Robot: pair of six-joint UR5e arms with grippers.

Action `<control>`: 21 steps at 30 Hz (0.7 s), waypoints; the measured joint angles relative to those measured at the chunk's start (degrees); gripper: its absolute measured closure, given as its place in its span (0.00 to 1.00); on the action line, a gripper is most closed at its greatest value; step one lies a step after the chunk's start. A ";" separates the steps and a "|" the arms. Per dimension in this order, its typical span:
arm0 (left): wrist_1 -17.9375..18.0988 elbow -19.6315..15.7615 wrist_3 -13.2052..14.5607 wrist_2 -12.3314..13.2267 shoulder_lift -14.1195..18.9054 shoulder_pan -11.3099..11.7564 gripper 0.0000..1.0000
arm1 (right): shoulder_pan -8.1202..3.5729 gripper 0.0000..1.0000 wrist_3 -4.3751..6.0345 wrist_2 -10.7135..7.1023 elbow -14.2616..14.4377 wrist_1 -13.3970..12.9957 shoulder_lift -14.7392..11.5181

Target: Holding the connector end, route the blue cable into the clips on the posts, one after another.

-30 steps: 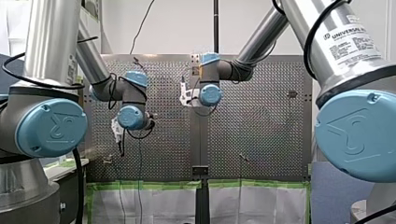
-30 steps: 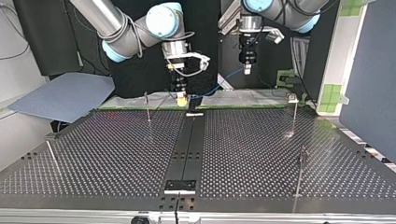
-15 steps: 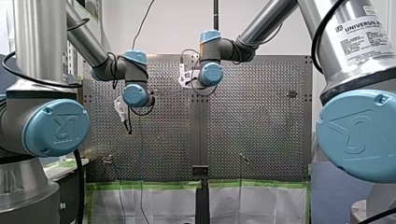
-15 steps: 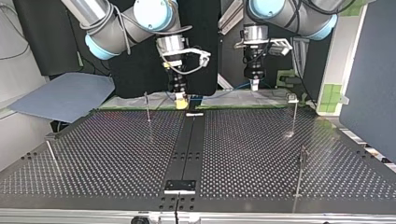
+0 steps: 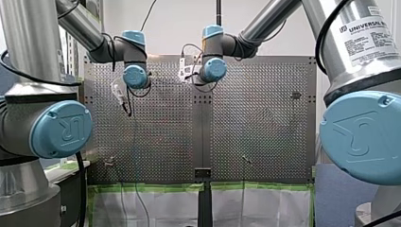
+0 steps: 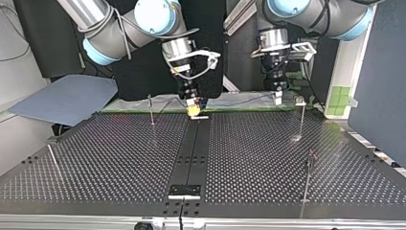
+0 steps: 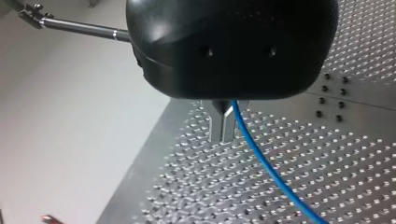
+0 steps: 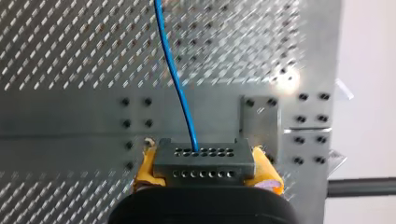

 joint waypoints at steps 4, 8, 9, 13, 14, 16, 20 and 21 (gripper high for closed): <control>-2.01 1.01 0.31 0.13 1.09 0.60 1.00 | 0.26 1.00 0.71 -2.14 -1.90 0.35 0.04; -4.17 1.66 1.07 0.53 1.43 1.20 1.00 | 0.56 1.00 1.25 -4.07 -3.74 0.87 0.24; -4.82 1.76 1.21 0.73 1.46 1.37 1.00 | 0.64 1.00 1.32 -4.50 -4.15 1.01 0.29; -7.09 2.44 1.40 1.31 1.48 1.92 1.00 | 1.12 1.00 1.53 -5.99 -5.84 1.73 0.54; -7.53 2.65 1.39 1.44 1.49 2.05 1.00 | 1.24 1.00 1.55 -6.13 -6.18 1.88 0.57; -8.33 3.38 1.34 1.69 1.49 2.44 1.00 | 1.50 1.00 1.61 -6.32 -6.98 2.17 0.63; -9.70 5.19 1.12 1.87 1.63 3.21 1.00 | 2.02 1.00 1.90 -6.38 -8.73 2.91 0.70; -10.03 5.78 1.05 1.89 1.73 3.45 1.00 | 2.13 1.00 2.00 -6.40 -9.19 3.03 0.75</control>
